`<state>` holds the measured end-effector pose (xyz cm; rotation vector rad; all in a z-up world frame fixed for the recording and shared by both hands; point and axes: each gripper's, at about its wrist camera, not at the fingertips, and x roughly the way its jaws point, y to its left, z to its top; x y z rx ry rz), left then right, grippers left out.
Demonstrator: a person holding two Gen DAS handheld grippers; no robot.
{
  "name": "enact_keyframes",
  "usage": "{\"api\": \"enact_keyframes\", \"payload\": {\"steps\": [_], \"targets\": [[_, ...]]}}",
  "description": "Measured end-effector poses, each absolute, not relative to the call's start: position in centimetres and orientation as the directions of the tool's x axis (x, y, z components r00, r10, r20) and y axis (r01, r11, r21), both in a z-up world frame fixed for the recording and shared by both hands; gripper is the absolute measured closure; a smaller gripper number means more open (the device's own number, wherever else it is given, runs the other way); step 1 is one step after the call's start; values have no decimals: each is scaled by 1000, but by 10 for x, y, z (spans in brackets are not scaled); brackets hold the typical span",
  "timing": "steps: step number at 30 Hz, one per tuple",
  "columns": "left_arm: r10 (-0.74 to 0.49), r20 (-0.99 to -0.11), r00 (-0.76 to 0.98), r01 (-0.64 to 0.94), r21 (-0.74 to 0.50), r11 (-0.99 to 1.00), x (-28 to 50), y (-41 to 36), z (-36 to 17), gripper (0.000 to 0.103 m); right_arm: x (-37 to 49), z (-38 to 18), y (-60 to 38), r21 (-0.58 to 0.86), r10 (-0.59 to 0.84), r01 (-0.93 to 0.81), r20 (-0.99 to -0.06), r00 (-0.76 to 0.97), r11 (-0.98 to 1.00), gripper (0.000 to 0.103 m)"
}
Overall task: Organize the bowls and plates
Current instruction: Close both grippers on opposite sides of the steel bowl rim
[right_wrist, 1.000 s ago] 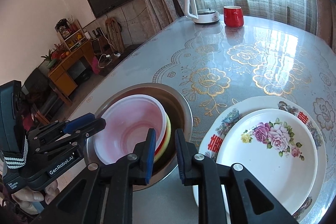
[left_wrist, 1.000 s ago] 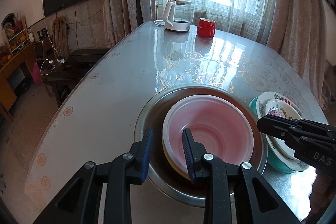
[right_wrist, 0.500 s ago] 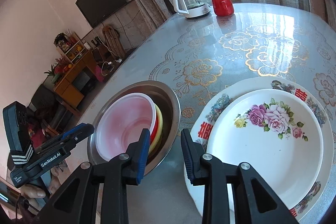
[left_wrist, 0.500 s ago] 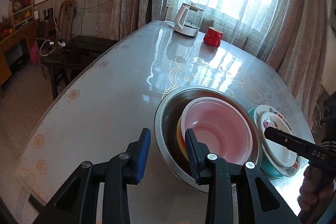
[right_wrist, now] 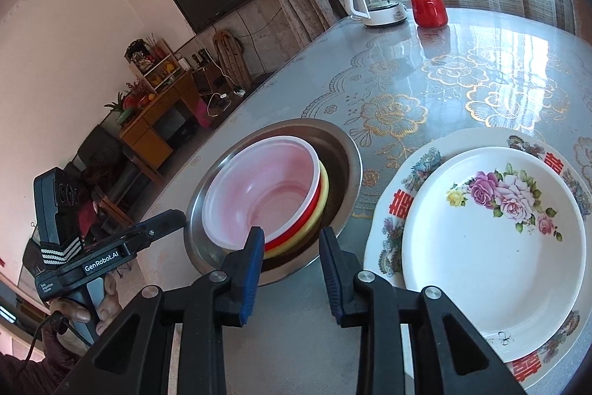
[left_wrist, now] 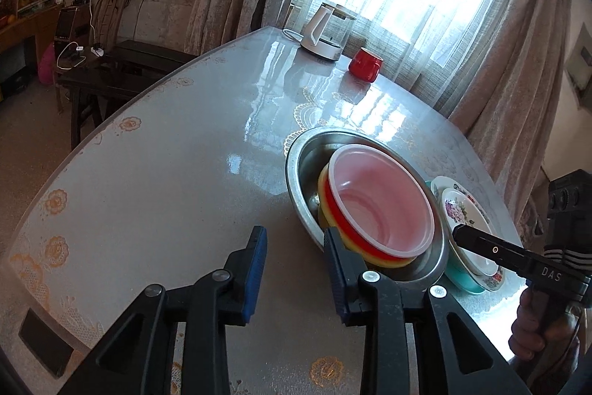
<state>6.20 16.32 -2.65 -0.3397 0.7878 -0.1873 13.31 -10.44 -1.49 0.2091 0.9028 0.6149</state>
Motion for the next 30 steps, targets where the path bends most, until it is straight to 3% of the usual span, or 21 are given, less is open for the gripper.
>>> {"api": "enact_keyframes", "payload": {"steps": [4,12,30], "targets": [[-318,-651,689,40,-404,914,64,167,-27,73,139,-20,-116,447,578,-368,-670,466,815,72],[-364,-653,665,39,-456,889,77,168,-28,83,146,-26,-124,481,590,-341,-665,459,808,72],[-326,-663,674,29,-417,908,111,166,-33,80,165,-37,-103,414,541,-355,-711,449,838,73]]}}
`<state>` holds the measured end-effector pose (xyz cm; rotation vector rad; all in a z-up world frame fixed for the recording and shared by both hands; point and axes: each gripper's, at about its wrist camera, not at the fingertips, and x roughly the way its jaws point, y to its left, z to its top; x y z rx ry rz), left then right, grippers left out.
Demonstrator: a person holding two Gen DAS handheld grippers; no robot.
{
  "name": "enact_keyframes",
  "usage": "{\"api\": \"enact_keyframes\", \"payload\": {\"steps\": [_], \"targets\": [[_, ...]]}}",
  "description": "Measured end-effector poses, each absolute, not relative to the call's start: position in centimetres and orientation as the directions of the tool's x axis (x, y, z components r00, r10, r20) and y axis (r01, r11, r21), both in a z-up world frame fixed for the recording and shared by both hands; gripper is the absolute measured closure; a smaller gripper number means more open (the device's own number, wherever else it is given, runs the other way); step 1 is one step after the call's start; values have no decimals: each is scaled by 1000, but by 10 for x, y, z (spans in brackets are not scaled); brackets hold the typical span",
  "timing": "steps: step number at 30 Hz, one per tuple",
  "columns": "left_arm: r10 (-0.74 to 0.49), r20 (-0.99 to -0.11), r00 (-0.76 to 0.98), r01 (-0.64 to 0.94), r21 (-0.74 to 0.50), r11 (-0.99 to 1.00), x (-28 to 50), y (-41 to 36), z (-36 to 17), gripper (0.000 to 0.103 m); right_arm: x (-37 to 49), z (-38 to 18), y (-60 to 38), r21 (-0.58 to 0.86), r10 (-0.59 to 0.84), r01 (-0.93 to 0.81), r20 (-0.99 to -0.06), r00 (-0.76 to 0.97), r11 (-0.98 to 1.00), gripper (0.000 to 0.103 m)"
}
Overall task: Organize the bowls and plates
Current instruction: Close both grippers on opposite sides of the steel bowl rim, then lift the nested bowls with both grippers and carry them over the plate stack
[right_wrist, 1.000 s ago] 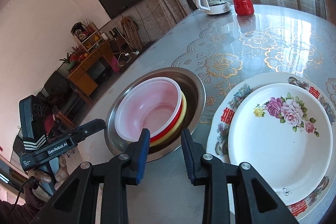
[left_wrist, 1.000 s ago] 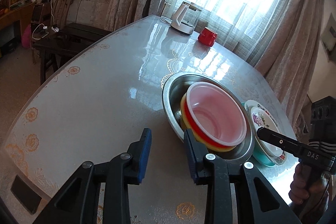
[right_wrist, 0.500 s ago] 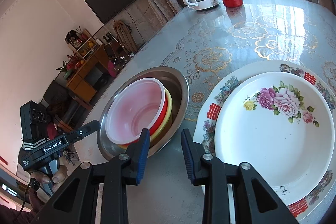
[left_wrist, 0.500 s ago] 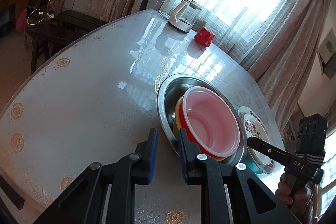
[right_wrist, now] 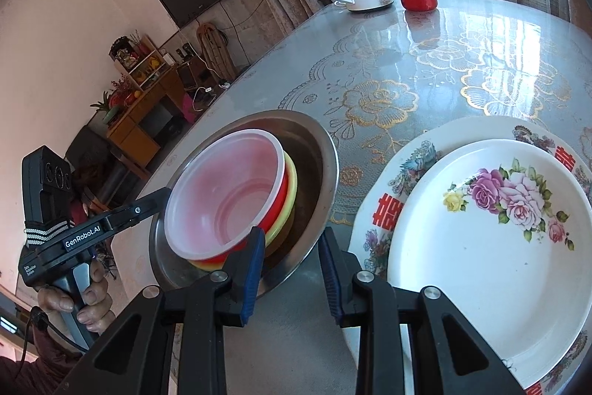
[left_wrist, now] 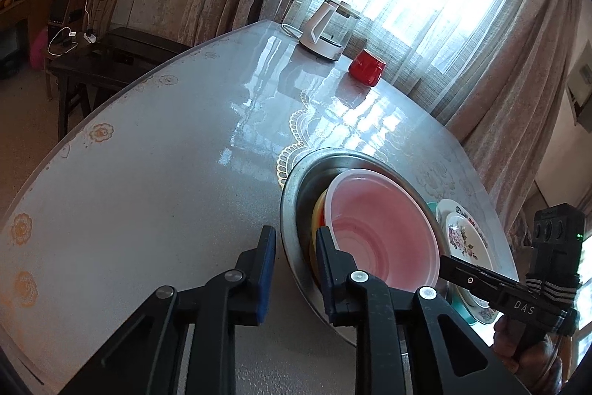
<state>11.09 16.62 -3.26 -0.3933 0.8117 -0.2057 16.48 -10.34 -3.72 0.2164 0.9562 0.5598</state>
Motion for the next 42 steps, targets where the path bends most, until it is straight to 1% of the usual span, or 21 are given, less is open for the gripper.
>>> {"api": "enact_keyframes", "payload": {"steps": [5,11,12,15,20,22,25,29,34,37,40,42], "targets": [[-334,-675,657,22,-427,904,122,165,-35,79,174,-37,-104,418,526,-322,-720,452,849,73],[-334,-695,637,8,-427,904,128,165,-37,80,175,-37,-102,410,526,-333,-717,458,849,73],[-336,-695,635,10,-427,904,129,165,-37,84,174,-36,-101,398,521,-343,-718,461,851,73],[-331,-703,629,19,-412,911,132,162,-39,89,172,-35,-95,359,496,-354,-728,473,864,73],[-329,-710,623,28,-400,916,134,160,-40,90,175,-33,-92,347,487,-358,-740,463,867,73],[-326,-711,624,30,-395,918,131,160,-40,90,176,-32,-92,339,483,-363,-748,456,868,73],[-341,-706,621,34,-410,911,128,164,-41,90,177,-33,-94,367,506,-368,-747,432,855,73],[-313,-722,617,15,-386,922,125,166,-38,90,177,-33,-89,362,510,-385,-753,416,849,73],[-322,-714,621,14,-401,916,120,173,-39,90,175,-33,-83,366,527,-413,-751,398,834,73],[-307,-716,627,17,-382,924,118,170,-39,90,174,-33,-80,346,514,-418,-755,407,840,73],[-319,-707,631,19,-398,917,118,171,-40,90,171,-31,-77,320,498,-429,-764,410,845,74],[-327,-702,633,20,-408,913,117,173,-40,89,171,-32,-82,361,526,-421,-754,393,832,74]]}}
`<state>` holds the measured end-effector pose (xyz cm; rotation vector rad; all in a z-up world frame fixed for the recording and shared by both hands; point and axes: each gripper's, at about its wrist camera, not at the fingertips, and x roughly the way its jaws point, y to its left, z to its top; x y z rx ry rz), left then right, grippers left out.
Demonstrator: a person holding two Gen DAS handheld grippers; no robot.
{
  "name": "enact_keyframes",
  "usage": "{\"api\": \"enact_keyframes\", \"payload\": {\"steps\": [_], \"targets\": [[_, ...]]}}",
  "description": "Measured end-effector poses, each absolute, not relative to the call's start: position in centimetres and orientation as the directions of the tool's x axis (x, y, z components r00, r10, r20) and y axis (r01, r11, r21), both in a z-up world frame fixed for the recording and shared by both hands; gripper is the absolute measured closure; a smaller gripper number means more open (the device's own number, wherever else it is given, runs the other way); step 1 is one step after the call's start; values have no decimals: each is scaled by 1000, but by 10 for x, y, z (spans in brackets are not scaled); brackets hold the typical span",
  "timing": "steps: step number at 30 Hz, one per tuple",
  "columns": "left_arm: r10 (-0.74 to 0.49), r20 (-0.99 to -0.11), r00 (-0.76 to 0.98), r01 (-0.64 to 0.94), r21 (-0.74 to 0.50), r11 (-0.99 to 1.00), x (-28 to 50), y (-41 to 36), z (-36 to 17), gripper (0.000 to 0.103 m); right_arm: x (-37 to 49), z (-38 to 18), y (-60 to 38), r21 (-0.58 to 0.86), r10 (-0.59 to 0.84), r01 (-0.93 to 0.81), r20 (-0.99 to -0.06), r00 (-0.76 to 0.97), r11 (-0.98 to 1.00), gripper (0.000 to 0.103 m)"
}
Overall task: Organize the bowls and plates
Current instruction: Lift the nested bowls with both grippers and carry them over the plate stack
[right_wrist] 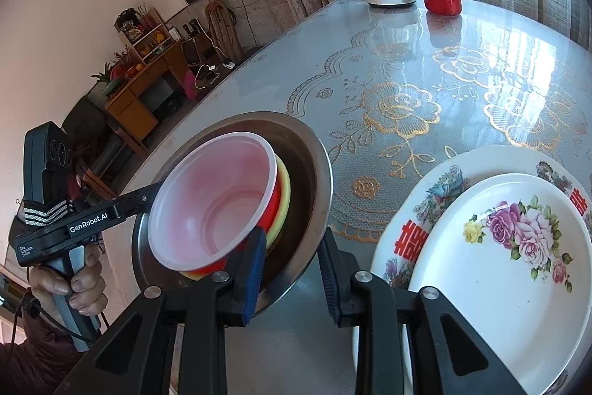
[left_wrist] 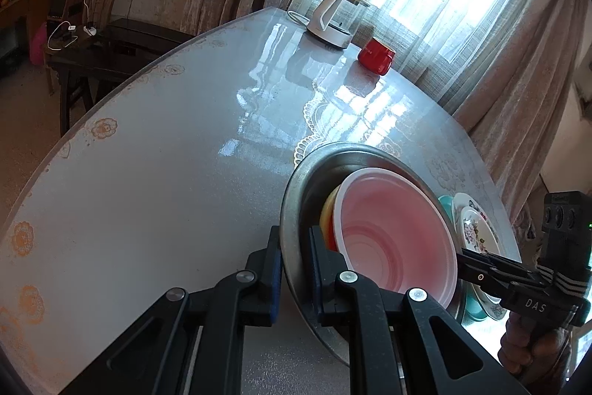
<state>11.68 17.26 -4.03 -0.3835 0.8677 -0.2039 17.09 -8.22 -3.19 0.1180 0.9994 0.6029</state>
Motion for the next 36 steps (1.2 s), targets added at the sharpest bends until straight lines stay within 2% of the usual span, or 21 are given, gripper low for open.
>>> {"api": "enact_keyframes", "payload": {"steps": [2,8,17,19,20,36], "targets": [[-323,-703,634,19,-404,915,117,172,-40,89,171,-36,-84,391,547,-418,-750,371,820,74],[-293,-715,634,19,-365,931,117,167,-38,89,177,-36,-80,340,491,-396,-780,388,853,75],[-288,-714,638,25,-355,935,115,166,-39,88,183,-40,-71,366,493,-371,-799,344,853,76],[-284,-716,637,24,-350,936,114,166,-38,88,183,-41,-67,345,478,-377,-803,356,860,79],[-283,-718,636,23,-348,937,114,166,-38,88,182,-40,-66,340,478,-382,-800,362,859,83],[-239,-726,645,23,-294,956,92,160,-38,87,170,-40,-69,350,518,-421,-757,400,837,84]]}}
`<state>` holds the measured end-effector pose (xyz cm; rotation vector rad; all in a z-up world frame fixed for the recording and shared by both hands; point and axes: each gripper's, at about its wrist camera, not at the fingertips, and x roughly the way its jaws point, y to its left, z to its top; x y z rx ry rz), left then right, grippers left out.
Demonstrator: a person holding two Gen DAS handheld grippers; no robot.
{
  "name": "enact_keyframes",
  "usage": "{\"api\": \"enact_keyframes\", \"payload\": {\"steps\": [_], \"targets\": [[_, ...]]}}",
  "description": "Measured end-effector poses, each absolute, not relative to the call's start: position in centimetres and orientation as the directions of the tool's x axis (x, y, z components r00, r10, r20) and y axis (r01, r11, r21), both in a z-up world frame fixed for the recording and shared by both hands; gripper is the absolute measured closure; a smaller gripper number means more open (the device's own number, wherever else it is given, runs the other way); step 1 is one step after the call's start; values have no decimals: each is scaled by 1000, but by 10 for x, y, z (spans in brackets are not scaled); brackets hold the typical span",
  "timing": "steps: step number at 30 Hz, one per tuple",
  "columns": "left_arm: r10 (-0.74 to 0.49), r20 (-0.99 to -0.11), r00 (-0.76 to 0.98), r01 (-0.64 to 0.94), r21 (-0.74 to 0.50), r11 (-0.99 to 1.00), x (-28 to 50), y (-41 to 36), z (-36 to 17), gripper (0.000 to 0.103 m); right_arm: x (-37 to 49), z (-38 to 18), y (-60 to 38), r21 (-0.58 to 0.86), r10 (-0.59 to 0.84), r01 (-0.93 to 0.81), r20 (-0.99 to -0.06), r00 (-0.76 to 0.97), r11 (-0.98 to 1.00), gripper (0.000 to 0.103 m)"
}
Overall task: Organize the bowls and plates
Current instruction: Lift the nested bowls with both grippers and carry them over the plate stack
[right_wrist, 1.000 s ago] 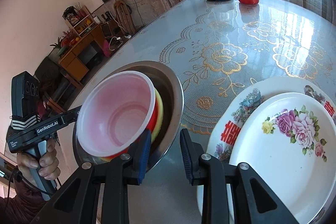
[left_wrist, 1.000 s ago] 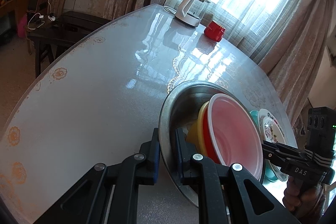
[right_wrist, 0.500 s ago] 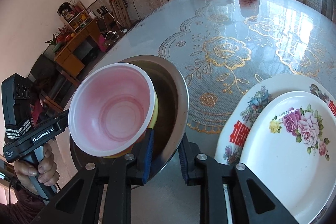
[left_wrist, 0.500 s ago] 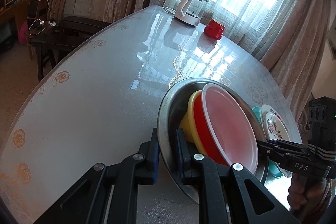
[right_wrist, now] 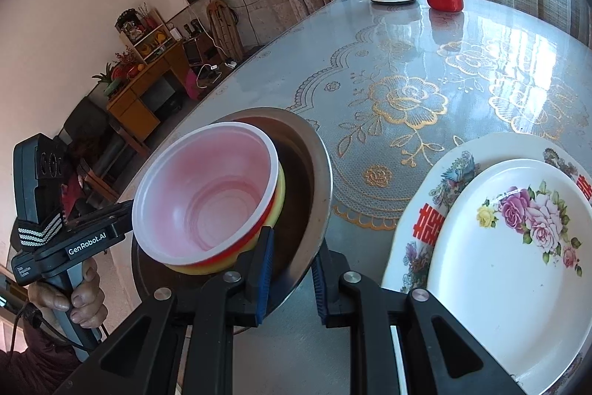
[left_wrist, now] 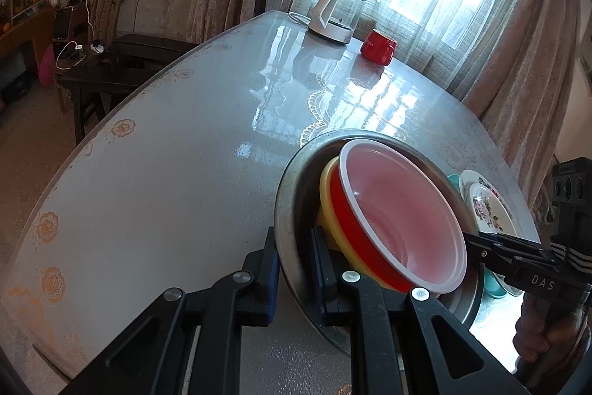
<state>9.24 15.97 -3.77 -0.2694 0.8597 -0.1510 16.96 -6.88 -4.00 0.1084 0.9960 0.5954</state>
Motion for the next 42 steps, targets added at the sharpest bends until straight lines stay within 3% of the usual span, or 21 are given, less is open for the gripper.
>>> {"api": "enact_keyframes", "payload": {"steps": [24,42], "targets": [[-275,-672,687,125,-264,956,79,131,6,86,144,-13,-115,405,577,-419,-660,481,813,84],[-390,-641,661,306,-244,920,98,57,32,86,119,21,-180,396,492,-300,-605,626,868,84]]}}
